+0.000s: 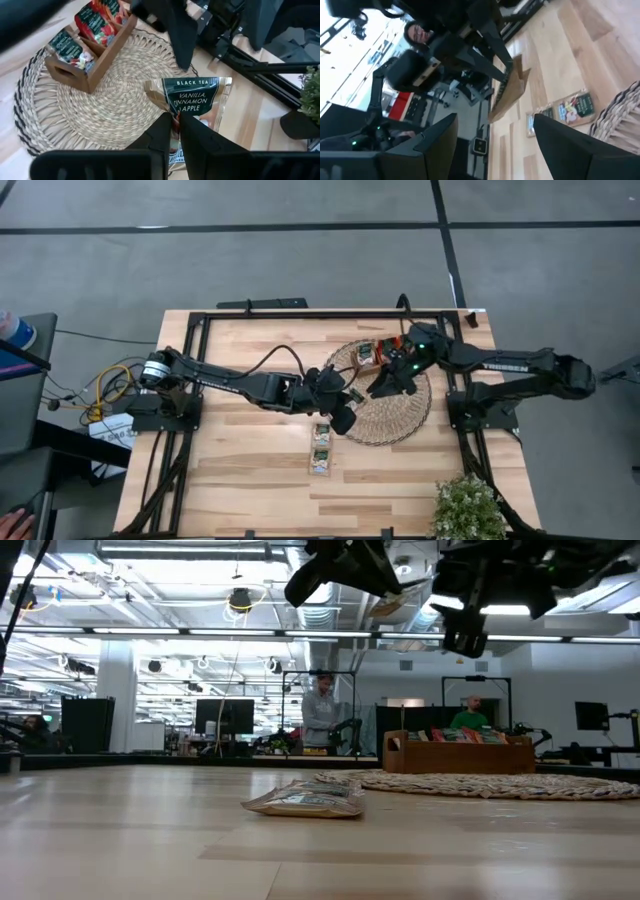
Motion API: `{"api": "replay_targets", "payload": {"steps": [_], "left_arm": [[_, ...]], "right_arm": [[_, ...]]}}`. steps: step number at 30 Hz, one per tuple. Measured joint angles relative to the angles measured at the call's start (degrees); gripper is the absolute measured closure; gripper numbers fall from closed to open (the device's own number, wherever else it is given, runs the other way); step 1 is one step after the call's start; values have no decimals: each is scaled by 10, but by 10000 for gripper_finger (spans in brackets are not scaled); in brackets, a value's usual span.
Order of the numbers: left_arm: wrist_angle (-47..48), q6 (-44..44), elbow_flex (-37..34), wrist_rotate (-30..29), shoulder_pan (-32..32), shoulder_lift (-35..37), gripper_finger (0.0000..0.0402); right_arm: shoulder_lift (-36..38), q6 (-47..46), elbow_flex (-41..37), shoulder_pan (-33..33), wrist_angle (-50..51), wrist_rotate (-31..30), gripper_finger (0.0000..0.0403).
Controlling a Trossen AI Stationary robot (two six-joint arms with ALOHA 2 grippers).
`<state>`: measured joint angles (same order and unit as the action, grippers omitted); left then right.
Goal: Pick & Place Tea
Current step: Put the brown tea pack into the left compartment of the brown organizer
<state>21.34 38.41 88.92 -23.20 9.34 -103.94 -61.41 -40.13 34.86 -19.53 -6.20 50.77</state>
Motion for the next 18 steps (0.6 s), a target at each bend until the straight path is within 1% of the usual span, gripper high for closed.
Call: {"api": "replay_targets", "payload": {"steps": [5,12,18], "left_arm": [[19,6,0,0,0,0,372],[26,11,0,0,0,0,372],[27,15,0,-2,0,0,372]], "right_arm": [[-48,12,26,5,0,22,149],[-95,22,63,18,-1,29,149],[-131,27,74,28,2,29,149]]}}
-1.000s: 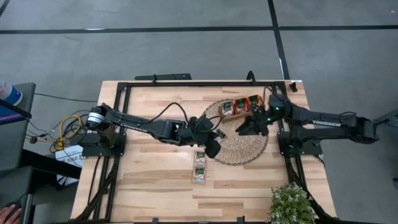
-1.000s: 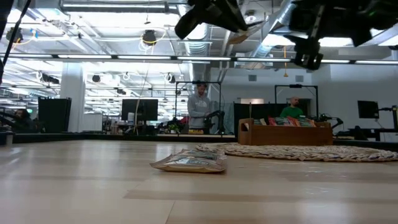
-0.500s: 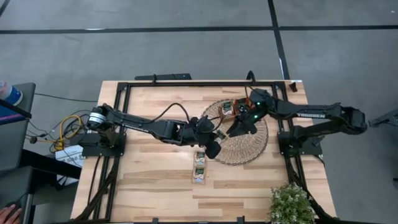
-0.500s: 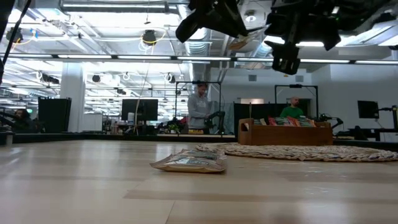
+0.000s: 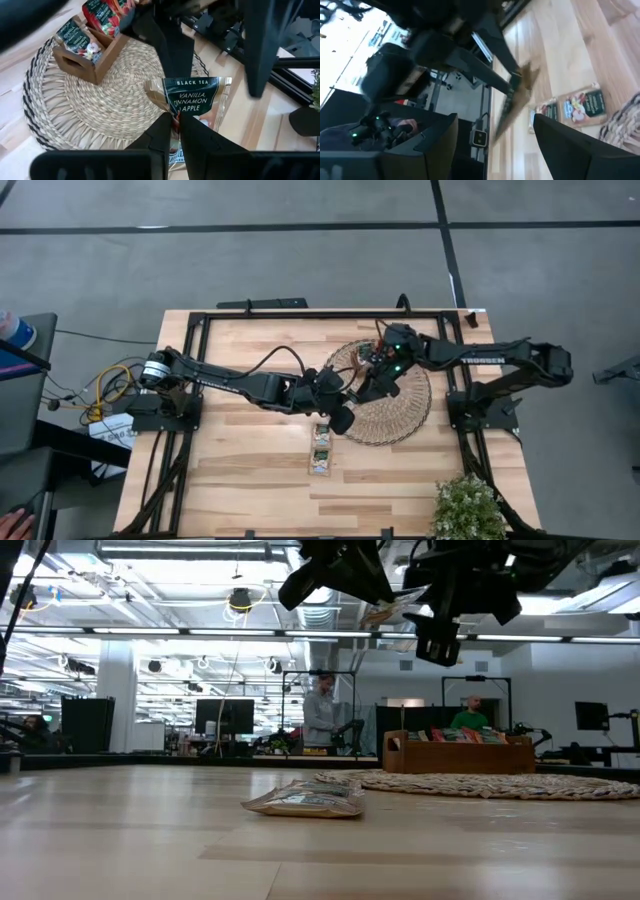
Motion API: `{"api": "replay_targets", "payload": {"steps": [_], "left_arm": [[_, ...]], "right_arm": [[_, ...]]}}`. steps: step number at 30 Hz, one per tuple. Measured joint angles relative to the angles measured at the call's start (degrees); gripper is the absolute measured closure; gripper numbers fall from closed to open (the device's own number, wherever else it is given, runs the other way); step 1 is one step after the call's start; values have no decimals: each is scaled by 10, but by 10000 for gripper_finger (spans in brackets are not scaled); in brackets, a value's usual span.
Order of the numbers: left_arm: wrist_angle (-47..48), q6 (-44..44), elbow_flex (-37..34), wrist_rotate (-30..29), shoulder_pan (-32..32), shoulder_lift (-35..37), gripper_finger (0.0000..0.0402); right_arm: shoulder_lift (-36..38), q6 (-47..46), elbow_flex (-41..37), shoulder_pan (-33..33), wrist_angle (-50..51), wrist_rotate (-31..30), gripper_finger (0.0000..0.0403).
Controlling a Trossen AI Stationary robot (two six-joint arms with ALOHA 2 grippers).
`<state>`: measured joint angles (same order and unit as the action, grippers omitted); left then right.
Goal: Pick & Place Tea
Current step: Put the brown tea pack into the left compartment of the brown organizer
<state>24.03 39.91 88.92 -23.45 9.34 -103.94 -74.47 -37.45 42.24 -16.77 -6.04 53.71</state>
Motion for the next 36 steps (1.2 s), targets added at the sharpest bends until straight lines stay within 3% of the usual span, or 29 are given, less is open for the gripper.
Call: {"api": "replay_targets", "payload": {"steps": [4,15,25,31,36], "left_arm": [[0,2,0,-3,0,0,372],[-1,7,0,3,0,0,372],[-2,11,0,5,0,0,372],[-1,19,0,6,0,0,372],[-1,29,0,10,0,0,372]], "right_arm": [[-15,0,0,7,-1,0,165],[-16,0,7,2,-4,1,265],[-17,6,16,2,5,1,324],[-17,28,16,2,20,2,392],[-17,43,17,2,43,0,400]]}}
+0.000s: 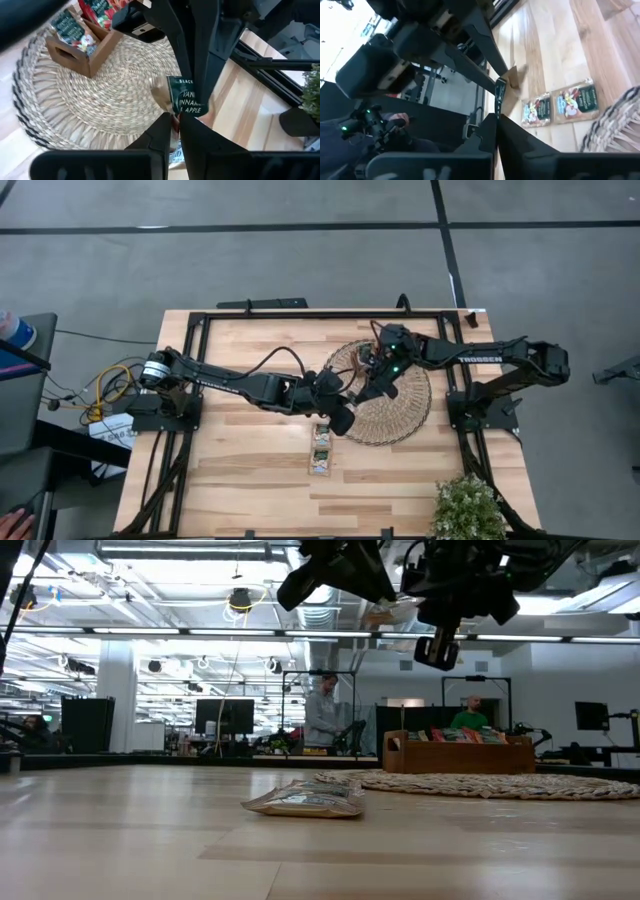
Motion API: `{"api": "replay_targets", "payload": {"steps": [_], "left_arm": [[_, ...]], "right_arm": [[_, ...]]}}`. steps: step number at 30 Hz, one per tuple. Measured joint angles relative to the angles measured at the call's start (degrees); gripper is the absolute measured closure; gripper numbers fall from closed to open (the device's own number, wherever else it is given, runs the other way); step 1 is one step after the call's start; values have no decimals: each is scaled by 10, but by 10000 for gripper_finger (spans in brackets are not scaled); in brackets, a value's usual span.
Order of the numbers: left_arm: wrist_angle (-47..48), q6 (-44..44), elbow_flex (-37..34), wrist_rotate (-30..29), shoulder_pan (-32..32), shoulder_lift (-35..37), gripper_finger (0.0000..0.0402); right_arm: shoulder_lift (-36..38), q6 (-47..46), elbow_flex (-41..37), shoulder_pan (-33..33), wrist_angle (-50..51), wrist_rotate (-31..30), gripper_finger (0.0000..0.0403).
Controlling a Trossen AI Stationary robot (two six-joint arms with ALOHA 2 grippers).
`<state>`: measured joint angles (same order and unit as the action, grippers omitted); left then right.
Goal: Pick & Place Tea
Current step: Put the brown tea pack into the left compartment of the brown organizer
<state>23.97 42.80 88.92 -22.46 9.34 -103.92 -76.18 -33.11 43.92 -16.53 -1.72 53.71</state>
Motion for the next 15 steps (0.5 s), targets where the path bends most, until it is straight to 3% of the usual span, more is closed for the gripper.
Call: {"api": "replay_targets", "payload": {"steps": [8,15], "left_arm": [[-1,19,0,16,0,0,359],[-1,19,0,22,0,0,276]], "right_arm": [[1,38,0,0,48,-26,402],[1,85,0,0,94,-70,403]]}}
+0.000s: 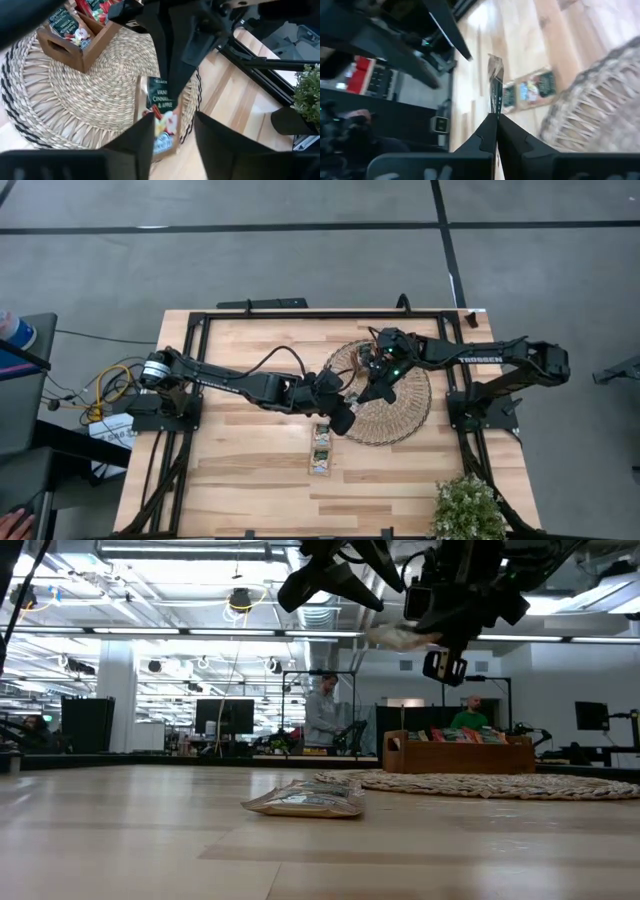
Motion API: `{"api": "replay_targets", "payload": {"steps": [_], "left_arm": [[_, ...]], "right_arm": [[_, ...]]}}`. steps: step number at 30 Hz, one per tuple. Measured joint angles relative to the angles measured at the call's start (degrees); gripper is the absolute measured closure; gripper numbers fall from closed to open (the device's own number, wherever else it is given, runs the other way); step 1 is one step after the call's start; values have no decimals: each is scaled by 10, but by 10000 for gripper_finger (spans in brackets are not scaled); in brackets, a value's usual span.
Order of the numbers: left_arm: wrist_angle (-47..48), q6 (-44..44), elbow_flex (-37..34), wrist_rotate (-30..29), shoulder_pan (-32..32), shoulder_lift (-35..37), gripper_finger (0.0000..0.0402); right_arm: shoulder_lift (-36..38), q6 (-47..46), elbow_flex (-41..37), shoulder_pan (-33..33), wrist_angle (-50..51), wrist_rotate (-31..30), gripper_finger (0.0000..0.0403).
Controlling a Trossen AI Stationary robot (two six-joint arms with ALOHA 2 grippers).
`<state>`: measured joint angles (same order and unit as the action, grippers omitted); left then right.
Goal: Pick & Place Tea
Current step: Put the brown tea pack into the left compartment of the brown organizer
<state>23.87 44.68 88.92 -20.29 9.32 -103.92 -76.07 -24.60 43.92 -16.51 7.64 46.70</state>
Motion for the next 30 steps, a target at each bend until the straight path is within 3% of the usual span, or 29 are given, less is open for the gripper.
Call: {"api": "replay_targets", "payload": {"steps": [5,9,12,19,24,30], "left_arm": [[17,-12,0,0,0,9,223],[84,-10,0,-34,1,13,214],[159,21,0,-61,5,11,214],[244,60,0,-102,21,8,214],[245,77,0,-115,31,8,214],[245,91,0,-119,32,8,214]], "right_arm": [[0,78,28,0,120,-66,403],[0,213,116,8,318,-231,403],[0,292,182,20,399,-378,403],[-17,439,258,14,471,-549,403],[-78,525,276,-10,551,-559,403],[-140,571,302,-20,552,-558,403]]}}
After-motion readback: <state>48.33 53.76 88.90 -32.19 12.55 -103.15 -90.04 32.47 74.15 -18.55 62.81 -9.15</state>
